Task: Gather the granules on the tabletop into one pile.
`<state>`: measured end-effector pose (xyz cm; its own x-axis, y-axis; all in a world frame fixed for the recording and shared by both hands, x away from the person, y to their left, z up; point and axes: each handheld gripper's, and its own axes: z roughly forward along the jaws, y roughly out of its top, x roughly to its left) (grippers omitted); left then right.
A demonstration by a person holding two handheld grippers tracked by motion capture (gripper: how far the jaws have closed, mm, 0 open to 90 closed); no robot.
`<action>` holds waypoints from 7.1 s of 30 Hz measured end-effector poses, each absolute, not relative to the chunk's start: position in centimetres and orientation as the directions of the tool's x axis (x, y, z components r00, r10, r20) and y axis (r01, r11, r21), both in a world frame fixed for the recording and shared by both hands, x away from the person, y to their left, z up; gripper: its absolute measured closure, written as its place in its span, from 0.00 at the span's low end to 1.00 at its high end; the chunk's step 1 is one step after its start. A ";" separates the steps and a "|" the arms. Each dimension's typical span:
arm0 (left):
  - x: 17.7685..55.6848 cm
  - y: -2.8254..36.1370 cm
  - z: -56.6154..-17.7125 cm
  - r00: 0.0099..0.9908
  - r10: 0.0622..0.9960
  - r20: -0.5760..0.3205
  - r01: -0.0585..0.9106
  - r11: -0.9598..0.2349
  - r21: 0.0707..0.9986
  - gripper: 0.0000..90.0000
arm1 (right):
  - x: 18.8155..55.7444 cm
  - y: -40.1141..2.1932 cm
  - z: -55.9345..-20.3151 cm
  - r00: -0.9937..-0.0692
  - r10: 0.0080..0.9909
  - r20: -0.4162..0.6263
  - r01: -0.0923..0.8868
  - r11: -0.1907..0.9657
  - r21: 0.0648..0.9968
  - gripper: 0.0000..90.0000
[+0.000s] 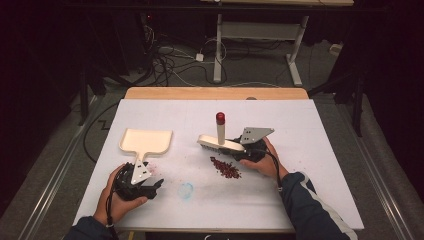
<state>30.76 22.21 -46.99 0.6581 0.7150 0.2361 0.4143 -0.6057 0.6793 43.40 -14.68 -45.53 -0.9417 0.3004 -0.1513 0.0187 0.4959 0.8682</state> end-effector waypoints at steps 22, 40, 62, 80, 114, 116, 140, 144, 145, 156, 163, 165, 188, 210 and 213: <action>30.6 22.0 -46.9 0.665 0.706 0.242 0.406 -0.614 0.676 0.25 | 40.3 -17.5 -43.1 -0.912 0.346 -0.221 -0.034 0.473 0.880 0.75; 30.6 22.1 -46.9 0.664 0.707 0.245 0.404 -0.615 0.677 0.25 | 41.4 -18.1 -45.3 -0.806 0.555 -0.207 0.115 0.489 0.864 0.75; 30.4 22.1 -46.6 0.663 0.706 0.248 0.392 -0.610 0.689 0.25 | 37.8 -14.3 -44.5 -0.857 0.437 -0.274 0.002 0.533 0.846 0.75; 30.4 22.9 -46.3 0.628 0.746 0.223 0.418 -0.565 0.712 0.25 | 33.3 -6.3 -44.7 -0.875 0.484 -0.025 0.144 0.309 0.940 0.75; 30.5 22.4 -46.3 0.647 0.723 0.241 0.395 -0.588 0.706 0.25 | 30.8 -11.3 -44.2 -0.865 0.502 -0.029 0.196 0.390 0.900 0.75; 30.5 22.4 -46.3 0.649 0.722 0.241 0.393 -0.589 0.706 0.25 | 30.8 -11.5 -44.6 -0.860 0.508 -0.050 0.190 0.409 0.893 0.75; 30.5 21.9 -46.6 0.664 0.705 0.249 0.397 -0.615 0.682 0.25 | 31.9 -20.6 -41.1 -0.762 0.645 -0.049 0.224 0.334 0.916 0.75; 30.5 21.9 -46.7 0.662 0.706 0.251 0.399 -0.616 0.679 0.25 | 31.7 -23.1 -40.1 -0.751 0.659 -0.035 0.237 0.319 0.918 0.75; 30.5 21.9 -46.7 0.663 0.705 0.252 0.399 -0.617 0.678 0.25 | 31.6 -23.7 -40.0 -0.750 0.661 -0.031 0.242 0.317 0.917 0.75; 30.4 21.9 -46.6 0.662 0.705 0.256 0.399 -0.620 0.675 0.25 | 29.6 -28.0 -39.7 -0.796 0.601 0.066 0.352 0.371 0.859 0.75; 30.5 21.8 -46.7 0.665 0.701 0.256 0.402 -0.625 0.669 0.25 | 29.5 -28.9 -40.8 -0.807 0.563 0.180 0.451 0.389 0.803 0.75; 30.5 21.7 -46.7 0.666 0.701 0.255 0.402 -0.625 0.669 0.25 | 30.1 -28.9 -41.2 -0.803 0.565 0.188 0.466 0.400 0.789 0.75; 30.5 21.0 -47.2 0.696 0.669 0.259 0.394 -0.658 0.642 0.25 | 41.8 -34.1 -43.6 -0.657 0.736 0.166 0.612 0.392 0.686 0.49; 30.6 21.0 -47.2 0.696 0.668 0.263 0.390 -0.660 0.642 0.25 | 43.6 -32.6 -45.0 -0.521 0.851 -0.063 0.598 0.417 0.684 0.54; 30.5 21.0 -47.1 0.695 0.667 0.268 0.387 -0.661 0.642 0.25 | 43.2 -32.6 -44.4 -0.510 0.857 -0.074 0.548 0.390 0.740 0.48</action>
<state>30.55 20.97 -47.13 0.6947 0.6674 0.2682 0.3873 -0.6613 0.6424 43.16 -32.58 -44.37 -0.5104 0.8568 -0.0738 0.5476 0.3900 0.7403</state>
